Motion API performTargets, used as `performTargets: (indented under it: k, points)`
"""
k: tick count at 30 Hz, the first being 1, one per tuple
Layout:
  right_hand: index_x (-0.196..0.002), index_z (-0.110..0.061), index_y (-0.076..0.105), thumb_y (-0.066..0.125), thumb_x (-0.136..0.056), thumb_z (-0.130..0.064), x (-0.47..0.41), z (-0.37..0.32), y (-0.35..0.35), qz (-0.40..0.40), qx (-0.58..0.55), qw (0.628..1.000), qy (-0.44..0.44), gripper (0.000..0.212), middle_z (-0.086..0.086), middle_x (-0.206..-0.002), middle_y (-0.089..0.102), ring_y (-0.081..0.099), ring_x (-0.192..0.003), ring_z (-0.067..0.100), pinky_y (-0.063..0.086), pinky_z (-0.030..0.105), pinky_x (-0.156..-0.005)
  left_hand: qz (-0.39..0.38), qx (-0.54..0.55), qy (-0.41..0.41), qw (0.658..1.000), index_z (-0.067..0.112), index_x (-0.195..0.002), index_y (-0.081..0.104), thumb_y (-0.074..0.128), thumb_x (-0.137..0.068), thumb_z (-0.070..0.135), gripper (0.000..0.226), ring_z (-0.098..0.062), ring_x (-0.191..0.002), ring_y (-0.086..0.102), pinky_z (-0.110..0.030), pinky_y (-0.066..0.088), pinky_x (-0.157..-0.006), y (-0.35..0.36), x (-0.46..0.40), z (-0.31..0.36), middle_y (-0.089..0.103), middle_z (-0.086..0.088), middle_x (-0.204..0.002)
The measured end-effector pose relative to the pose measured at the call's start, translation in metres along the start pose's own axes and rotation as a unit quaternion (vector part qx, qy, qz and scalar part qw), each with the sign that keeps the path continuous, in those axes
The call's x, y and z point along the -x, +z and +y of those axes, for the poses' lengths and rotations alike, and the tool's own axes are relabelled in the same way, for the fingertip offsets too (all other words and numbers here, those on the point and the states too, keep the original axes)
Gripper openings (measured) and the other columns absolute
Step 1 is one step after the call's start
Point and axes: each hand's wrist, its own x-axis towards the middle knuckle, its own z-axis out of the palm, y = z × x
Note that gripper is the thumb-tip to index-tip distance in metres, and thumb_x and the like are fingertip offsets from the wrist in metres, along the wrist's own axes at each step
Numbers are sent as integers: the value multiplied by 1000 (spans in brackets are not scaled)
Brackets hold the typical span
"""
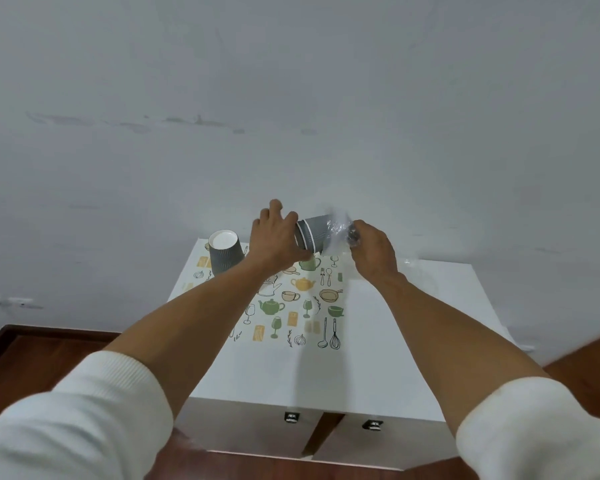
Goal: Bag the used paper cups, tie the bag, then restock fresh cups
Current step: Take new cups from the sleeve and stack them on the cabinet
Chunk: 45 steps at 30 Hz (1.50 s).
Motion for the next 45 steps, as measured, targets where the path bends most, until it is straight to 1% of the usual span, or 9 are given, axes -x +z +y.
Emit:
performTargets:
  k: [6,10,14,15,19,26,33,39,45]
  points:
    - [-106,-6,66,53,-92,-4,-9,-9,5,41,34,998,16,18,16,-93,67,62,-88,40,51,44,-76,105,-30,55,993,11,-128,49,62,-83,55,64,-30,-114,50,-41,33,-96,-10,0,-23,54,-7,-125]
    - [-120,-7,65,56,-90,-5,-8,-11,6,11,68,997,18,31,17,-103,68,64,-95,40,51,46,-83,122,113,-16,986,17,-155,24,65,-87,51,86,-31,-125,45,-51,33,-105,-18,2,-29,46,-12,-140]
    - [-116,-9,63,53,-91,-8,-2,-15,18,-46,118,992,1,27,13,-101,68,65,-96,38,49,43,-86,115,306,-49,944,27,-139,42,76,-79,53,74,-17,-115,56,-52,49,-101,-29,7,-46,52,-1,-131]
    - [-117,-11,62,55,-91,-10,3,-54,54,-103,111,987,-46,27,11,-103,68,65,-98,35,48,42,-88,140,331,-103,928,29,-133,45,80,-74,53,72,-13,-111,59,-49,54,-96,-39,34,-93,54,2,-127]
    - [-123,-17,61,64,-89,-28,17,-66,72,-156,161,972,-76,36,7,-108,68,64,-104,32,43,39,-91,145,386,-125,902,27,-130,44,87,-70,47,76,-5,-108,62,-38,58,-89,-42,53,-110,59,8,-125]
    - [-143,-24,48,70,-74,-60,27,-57,82,-244,169,953,-56,81,2,-138,56,51,-128,28,32,44,-107,129,395,-128,900,24,-131,44,88,-72,44,76,3,-103,60,-18,52,-77,-40,66,-107,59,10,-123]
    - [-143,-25,44,70,-71,-67,34,-49,92,-249,167,953,-37,87,4,-137,56,51,-128,28,32,46,-106,86,391,-149,904,26,-128,42,86,-69,45,76,-6,-106,61,-30,58,-82,-10,71,-119,57,7,-122]
    - [-145,-25,42,70,-74,-64,34,-45,95,-246,149,957,-24,86,4,-135,57,51,-128,28,32,46,-106,65,414,-178,890,25,-128,42,88,-71,40,75,5,-101,60,-20,51,-76,11,79,-123,58,18,-115]
    - [-144,-27,42,70,-72,-65,35,-44,99,-245,137,960,-13,86,3,-134,56,52,-126,28,33,46,-105,57,395,-179,899,27,-123,41,86,-67,47,75,4,-101,60,-24,54,-77,15,77,-129,57,21,-113]
